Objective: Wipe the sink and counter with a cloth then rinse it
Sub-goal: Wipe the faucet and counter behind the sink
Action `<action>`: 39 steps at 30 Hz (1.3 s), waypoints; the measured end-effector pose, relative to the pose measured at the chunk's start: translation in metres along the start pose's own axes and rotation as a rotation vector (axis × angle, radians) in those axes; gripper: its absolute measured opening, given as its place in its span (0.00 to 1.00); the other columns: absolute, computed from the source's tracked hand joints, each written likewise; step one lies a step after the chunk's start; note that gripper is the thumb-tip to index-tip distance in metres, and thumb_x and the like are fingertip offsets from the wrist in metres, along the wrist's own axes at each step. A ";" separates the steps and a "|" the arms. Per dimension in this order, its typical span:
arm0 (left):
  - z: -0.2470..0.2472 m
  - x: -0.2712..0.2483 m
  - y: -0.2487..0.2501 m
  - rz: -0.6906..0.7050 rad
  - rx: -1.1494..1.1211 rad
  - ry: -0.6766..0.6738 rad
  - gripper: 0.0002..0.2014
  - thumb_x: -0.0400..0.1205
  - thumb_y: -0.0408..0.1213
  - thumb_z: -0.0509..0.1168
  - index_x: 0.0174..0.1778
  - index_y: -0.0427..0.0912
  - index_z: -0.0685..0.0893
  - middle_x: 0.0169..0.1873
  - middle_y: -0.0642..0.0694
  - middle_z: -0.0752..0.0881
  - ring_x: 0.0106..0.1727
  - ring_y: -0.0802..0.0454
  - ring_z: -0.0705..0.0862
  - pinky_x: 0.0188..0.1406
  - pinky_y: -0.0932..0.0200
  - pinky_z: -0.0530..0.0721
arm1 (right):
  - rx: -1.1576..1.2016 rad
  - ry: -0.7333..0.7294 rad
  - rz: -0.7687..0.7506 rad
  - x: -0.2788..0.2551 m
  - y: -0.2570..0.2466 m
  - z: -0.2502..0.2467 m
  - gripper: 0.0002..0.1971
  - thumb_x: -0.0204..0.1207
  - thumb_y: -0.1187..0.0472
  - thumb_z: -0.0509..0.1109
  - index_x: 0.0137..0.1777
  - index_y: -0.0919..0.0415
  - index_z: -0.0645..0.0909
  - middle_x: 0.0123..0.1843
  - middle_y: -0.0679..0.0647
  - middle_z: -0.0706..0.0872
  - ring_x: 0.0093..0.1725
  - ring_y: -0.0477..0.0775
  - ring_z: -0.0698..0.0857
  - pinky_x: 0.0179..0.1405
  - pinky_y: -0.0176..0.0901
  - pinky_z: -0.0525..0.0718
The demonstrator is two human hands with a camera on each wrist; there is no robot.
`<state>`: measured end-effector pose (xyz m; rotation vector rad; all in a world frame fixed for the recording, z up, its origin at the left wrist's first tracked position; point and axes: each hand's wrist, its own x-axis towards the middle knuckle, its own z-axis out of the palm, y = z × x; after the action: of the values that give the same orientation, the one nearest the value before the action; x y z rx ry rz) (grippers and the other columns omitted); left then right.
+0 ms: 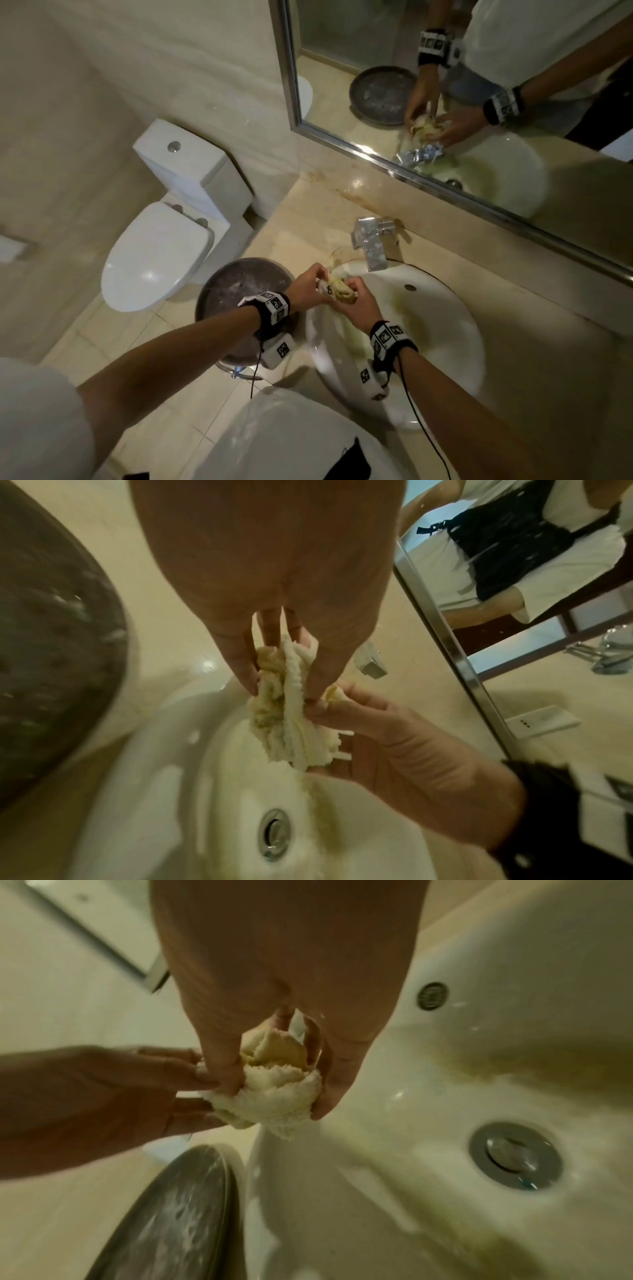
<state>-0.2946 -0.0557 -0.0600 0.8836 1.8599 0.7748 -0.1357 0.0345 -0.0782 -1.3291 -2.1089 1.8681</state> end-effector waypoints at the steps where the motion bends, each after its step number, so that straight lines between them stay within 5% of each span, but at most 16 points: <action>1: -0.005 -0.003 -0.003 -0.011 0.009 0.014 0.27 0.66 0.36 0.81 0.53 0.41 0.72 0.49 0.38 0.83 0.44 0.49 0.81 0.42 0.43 0.84 | -0.075 -0.010 -0.047 0.005 -0.005 0.008 0.28 0.61 0.49 0.86 0.56 0.52 0.76 0.52 0.52 0.86 0.50 0.54 0.88 0.49 0.53 0.89; 5: -0.013 -0.006 -0.017 0.031 0.126 0.062 0.24 0.71 0.38 0.76 0.53 0.45 0.67 0.43 0.40 0.82 0.40 0.47 0.81 0.38 0.43 0.81 | -0.384 -0.006 -0.177 0.017 -0.019 0.028 0.26 0.66 0.53 0.80 0.62 0.50 0.73 0.57 0.52 0.76 0.51 0.53 0.80 0.48 0.46 0.82; 11: -0.023 0.005 -0.033 0.022 0.219 0.107 0.16 0.75 0.41 0.68 0.49 0.47 0.66 0.40 0.47 0.81 0.38 0.45 0.79 0.33 0.54 0.74 | -0.715 -0.003 -0.267 0.043 -0.024 0.045 0.27 0.72 0.54 0.76 0.71 0.52 0.73 0.66 0.55 0.77 0.60 0.60 0.79 0.54 0.54 0.84; 16: -0.028 0.022 -0.031 -0.006 0.225 0.108 0.13 0.77 0.35 0.68 0.50 0.43 0.68 0.43 0.47 0.78 0.43 0.43 0.80 0.37 0.56 0.71 | -0.843 0.006 -0.270 0.072 -0.038 0.045 0.22 0.70 0.52 0.76 0.64 0.53 0.79 0.62 0.57 0.81 0.58 0.63 0.81 0.46 0.52 0.84; 20: -0.027 0.042 -0.017 0.014 0.275 0.154 0.20 0.78 0.41 0.68 0.64 0.39 0.76 0.56 0.38 0.83 0.56 0.37 0.82 0.52 0.50 0.80 | -0.864 0.150 -0.231 0.091 -0.046 0.037 0.19 0.70 0.63 0.73 0.63 0.58 0.81 0.63 0.60 0.82 0.59 0.64 0.83 0.46 0.51 0.84; 23: -0.031 0.059 0.003 0.026 0.276 0.110 0.28 0.79 0.39 0.71 0.74 0.38 0.76 0.65 0.36 0.84 0.64 0.39 0.81 0.62 0.50 0.79 | -0.851 0.138 -0.214 0.097 -0.043 0.023 0.32 0.71 0.69 0.72 0.76 0.56 0.71 0.75 0.60 0.73 0.71 0.65 0.77 0.63 0.56 0.82; 26: -0.030 0.067 0.013 0.007 0.137 0.066 0.18 0.78 0.35 0.68 0.65 0.42 0.83 0.56 0.41 0.89 0.55 0.42 0.87 0.57 0.48 0.85 | -0.883 0.038 -0.228 0.091 -0.040 0.014 0.42 0.69 0.66 0.77 0.82 0.51 0.65 0.77 0.60 0.69 0.72 0.65 0.74 0.70 0.55 0.78; 31: -0.021 0.055 0.007 0.089 0.111 0.061 0.06 0.73 0.28 0.63 0.41 0.37 0.85 0.40 0.42 0.88 0.40 0.44 0.85 0.45 0.48 0.87 | -0.857 0.059 -0.209 0.069 -0.038 0.011 0.32 0.67 0.64 0.81 0.69 0.46 0.72 0.70 0.56 0.71 0.63 0.60 0.78 0.59 0.48 0.84; 35: -0.022 0.048 0.000 0.149 0.076 0.043 0.15 0.68 0.26 0.56 0.41 0.33 0.87 0.41 0.42 0.89 0.42 0.45 0.87 0.46 0.54 0.86 | -0.835 0.041 -0.241 0.054 -0.030 0.004 0.30 0.70 0.60 0.79 0.70 0.47 0.71 0.70 0.55 0.72 0.65 0.58 0.78 0.52 0.48 0.87; 39: -0.015 0.041 -0.003 0.218 0.275 -0.043 0.19 0.65 0.23 0.53 0.44 0.38 0.86 0.43 0.42 0.88 0.45 0.42 0.86 0.47 0.44 0.86 | -0.819 -0.005 -0.280 0.040 -0.013 -0.009 0.27 0.69 0.66 0.77 0.66 0.52 0.72 0.68 0.55 0.71 0.62 0.60 0.79 0.49 0.48 0.89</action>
<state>-0.3222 -0.0256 -0.0755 1.2847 1.8795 0.6317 -0.1639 0.0661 -0.0843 -0.9897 -3.0112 0.9092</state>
